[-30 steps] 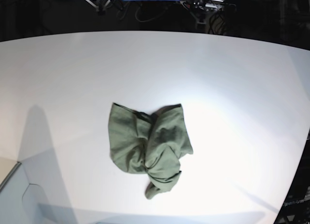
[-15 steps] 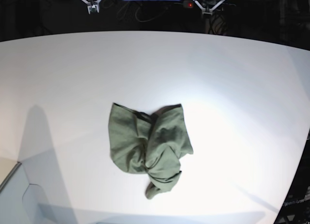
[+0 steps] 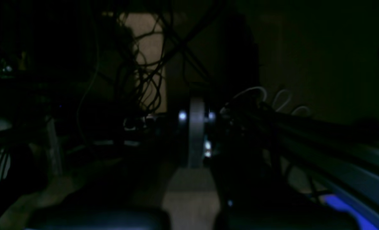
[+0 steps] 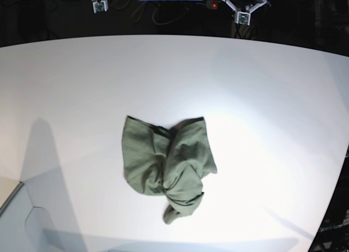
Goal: Layout the t-shirt on the table in an organized manner, then fold the t-shirt properly
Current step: 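Lower both grippers onto the crumpled green t-shirt and grasp it, then lift the shirt with both grippers and pull the grippers apart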
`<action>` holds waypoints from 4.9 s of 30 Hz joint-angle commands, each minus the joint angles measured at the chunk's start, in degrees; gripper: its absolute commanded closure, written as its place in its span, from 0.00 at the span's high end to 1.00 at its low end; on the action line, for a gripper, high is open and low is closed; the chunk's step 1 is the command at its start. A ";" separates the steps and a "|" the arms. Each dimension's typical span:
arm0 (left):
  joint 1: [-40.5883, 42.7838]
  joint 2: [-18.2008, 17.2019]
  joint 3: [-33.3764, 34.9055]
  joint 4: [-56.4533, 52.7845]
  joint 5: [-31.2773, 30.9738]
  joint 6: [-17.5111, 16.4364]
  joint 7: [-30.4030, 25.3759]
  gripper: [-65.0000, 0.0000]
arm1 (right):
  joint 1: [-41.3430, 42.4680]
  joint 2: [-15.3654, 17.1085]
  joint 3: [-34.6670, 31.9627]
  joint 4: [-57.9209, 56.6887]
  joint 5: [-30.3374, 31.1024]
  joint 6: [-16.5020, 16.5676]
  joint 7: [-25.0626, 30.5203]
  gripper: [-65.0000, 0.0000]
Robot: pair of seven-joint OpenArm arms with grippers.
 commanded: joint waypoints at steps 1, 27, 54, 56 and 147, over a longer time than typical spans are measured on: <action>1.52 -0.22 -0.08 3.19 0.01 0.39 -1.39 0.00 | -1.82 0.46 1.38 4.44 0.21 0.08 1.64 0.00; 0.20 1.45 -7.99 41.00 -3.33 0.39 15.40 0.01 | 2.40 0.20 -3.99 46.81 0.21 0.08 -17.00 0.00; -12.46 1.19 -14.85 40.38 -25.22 -0.14 27.98 0.78 | 47.32 -6.22 -11.72 10.24 0.21 0.25 -34.84 0.58; -13.08 1.19 -14.76 40.38 -25.22 -0.14 27.98 0.78 | 48.46 -6.13 -11.63 6.11 0.21 0.25 -33.52 0.57; -52.55 -16.13 -49.75 5.66 -31.82 -0.14 40.37 0.00 | 57.25 4.60 22.21 31.60 0.12 0.17 -46.01 0.00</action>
